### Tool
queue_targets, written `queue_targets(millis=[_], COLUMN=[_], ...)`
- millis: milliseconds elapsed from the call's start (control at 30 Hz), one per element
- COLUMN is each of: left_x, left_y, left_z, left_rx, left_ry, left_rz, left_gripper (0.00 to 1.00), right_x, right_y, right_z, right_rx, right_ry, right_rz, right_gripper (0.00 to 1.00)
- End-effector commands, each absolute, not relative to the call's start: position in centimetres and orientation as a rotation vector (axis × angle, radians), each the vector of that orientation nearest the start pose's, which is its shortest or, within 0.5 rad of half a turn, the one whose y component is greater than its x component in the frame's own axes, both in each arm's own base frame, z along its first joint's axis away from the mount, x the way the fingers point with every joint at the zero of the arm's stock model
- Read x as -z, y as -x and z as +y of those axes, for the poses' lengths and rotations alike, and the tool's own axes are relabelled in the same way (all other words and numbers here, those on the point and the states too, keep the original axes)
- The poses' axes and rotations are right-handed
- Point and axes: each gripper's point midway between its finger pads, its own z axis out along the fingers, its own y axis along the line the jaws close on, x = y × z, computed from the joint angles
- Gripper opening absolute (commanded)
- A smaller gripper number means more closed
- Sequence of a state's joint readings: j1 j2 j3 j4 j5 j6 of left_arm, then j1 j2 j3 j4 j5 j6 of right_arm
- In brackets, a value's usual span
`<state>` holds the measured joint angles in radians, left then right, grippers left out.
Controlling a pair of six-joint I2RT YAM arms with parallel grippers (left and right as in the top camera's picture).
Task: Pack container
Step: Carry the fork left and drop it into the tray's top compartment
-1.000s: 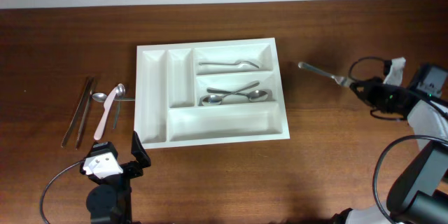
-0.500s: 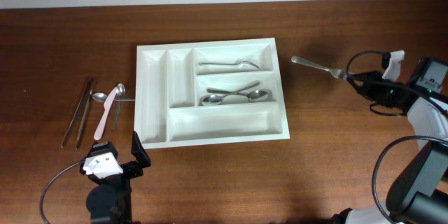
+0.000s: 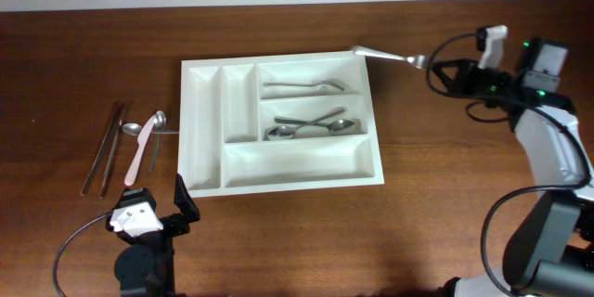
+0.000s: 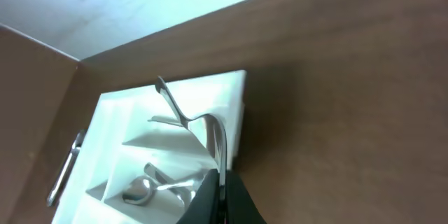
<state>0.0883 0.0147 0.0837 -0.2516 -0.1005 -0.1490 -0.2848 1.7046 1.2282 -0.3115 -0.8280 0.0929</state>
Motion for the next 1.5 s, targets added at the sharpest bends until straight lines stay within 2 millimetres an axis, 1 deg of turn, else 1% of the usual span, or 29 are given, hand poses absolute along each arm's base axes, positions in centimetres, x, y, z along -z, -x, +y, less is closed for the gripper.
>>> queue_targets(millis=[0, 200, 333, 500, 667, 1167, 1267, 1300, 1333, 1367, 1400, 1467], left_x=[-14.9, -14.9, -14.9, -14.9, -14.9, -14.9, -14.9, -14.9, -14.9, -14.9, -14.9, -14.9], left_y=[-23.5, -23.5, -23.5, -23.5, -23.5, -23.5, -23.5, -23.5, -23.5, -23.5, -23.5, -23.5], left_z=[3.8, 3.8, 3.8, 3.8, 3.8, 3.8, 3.8, 3.8, 3.8, 3.8, 3.8, 3.8], left_rx=[-0.053, -0.053, -0.053, -0.053, -0.053, -0.053, -0.053, -0.053, -0.053, -0.053, -0.053, -0.053], left_ry=[0.26, 0.26, 0.26, 0.26, 0.26, 0.26, 0.26, 0.26, 0.26, 0.26, 0.26, 0.26], left_rz=[1.73, 1.73, 1.73, 1.73, 1.73, 1.73, 1.73, 1.73, 1.73, 1.73, 1.73, 1.73], left_gripper=[0.99, 0.99, 0.99, 0.99, 0.99, 0.99, 0.99, 0.99, 0.99, 0.99, 0.99, 0.99], right_x=[-17.8, -14.6, -13.1, -12.4, -12.2, -10.8, -10.6, -10.6, -10.6, -10.7, -10.7, -10.7], right_y=[-46.3, -46.8, -47.3, -48.0, -48.5, -48.7, -48.7, -48.7, -48.7, -48.7, -48.7, -48.7], right_z=[1.2, 3.7, 5.6, 7.9, 9.6, 12.9, 13.3, 13.2, 13.2, 13.2, 13.2, 13.2], right_rx=[-0.829, -0.902, -0.939, -0.966, -0.99, -1.019, -1.027, -1.026, -1.026, -1.026, -1.026, -1.026], right_ry=[-0.02, -0.023, -0.008, 0.004, 0.007, 0.018, 0.017, 0.017, 0.017, 0.018, 0.019, 0.017], right_rz=[2.212, 2.28, 2.3, 2.297, 2.288, 2.318, 2.323, 2.323, 2.322, 2.32, 2.319, 2.32], right_gripper=[0.04, 0.04, 0.04, 0.04, 0.04, 0.04, 0.04, 0.15, 0.34, 0.43, 0.5, 0.53])
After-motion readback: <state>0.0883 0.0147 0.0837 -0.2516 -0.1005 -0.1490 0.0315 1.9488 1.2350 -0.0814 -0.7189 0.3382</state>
